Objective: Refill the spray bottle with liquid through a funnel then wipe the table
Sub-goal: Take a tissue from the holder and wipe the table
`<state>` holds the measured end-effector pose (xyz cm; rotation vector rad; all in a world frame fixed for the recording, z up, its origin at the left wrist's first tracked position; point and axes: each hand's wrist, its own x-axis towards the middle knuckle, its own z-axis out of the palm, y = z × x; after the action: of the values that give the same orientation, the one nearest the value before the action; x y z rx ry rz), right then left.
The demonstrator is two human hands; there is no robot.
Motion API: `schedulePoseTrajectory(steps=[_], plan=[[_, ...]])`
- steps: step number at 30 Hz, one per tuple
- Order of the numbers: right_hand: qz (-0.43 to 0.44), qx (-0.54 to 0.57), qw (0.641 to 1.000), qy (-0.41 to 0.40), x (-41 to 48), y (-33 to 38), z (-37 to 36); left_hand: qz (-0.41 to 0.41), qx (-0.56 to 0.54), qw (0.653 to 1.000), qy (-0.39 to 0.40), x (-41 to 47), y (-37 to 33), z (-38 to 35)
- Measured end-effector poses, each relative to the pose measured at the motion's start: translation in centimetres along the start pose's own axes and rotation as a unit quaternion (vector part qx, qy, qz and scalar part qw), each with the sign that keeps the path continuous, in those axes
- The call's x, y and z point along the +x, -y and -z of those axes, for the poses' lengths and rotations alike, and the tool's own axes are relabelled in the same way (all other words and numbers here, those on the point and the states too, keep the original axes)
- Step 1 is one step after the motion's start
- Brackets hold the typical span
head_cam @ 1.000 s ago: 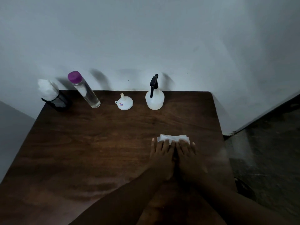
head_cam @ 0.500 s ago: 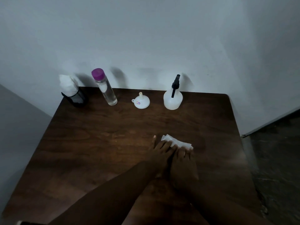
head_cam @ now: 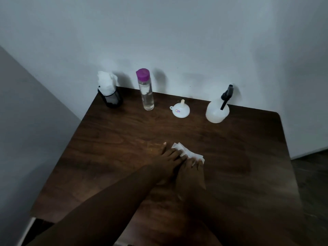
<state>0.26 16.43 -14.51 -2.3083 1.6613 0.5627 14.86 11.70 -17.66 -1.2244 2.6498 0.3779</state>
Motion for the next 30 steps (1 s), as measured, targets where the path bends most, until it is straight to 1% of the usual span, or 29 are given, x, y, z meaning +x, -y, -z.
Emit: schedulePoseTrajectory(steps=[3,7,11,17,20,25,30], plan=[[0.009,-0.013,1.000,0.011,0.8,2.1,1.0,0.013,0.009,1.000,0.004,-1.5,1.9,-0.2],[0.024,-0.029,0.999,0.012,2.4,5.2,2.0,0.031,0.008,0.999,-0.013,-3.8,4.7,-0.4],[0.032,-0.008,0.999,0.002,4.7,8.3,2.1,0.053,-0.007,0.999,-0.012,-6.1,7.5,-0.4],[0.076,-0.034,0.997,0.006,7.2,12.8,4.2,0.095,-0.028,0.995,-0.005,-9.6,11.9,-0.5],[0.094,-0.047,0.994,0.001,8.4,15.1,4.7,0.126,-0.036,0.991,-0.007,-11.5,13.6,-0.3],[0.123,-0.061,0.990,-0.018,10.5,19.2,5.1,0.190,-0.064,0.979,-0.042,-15.2,16.0,-1.0],[0.172,-0.064,0.983,-0.025,11.3,20.6,5.1,0.257,-0.083,0.960,-0.077,-17.8,16.4,-2.9]])
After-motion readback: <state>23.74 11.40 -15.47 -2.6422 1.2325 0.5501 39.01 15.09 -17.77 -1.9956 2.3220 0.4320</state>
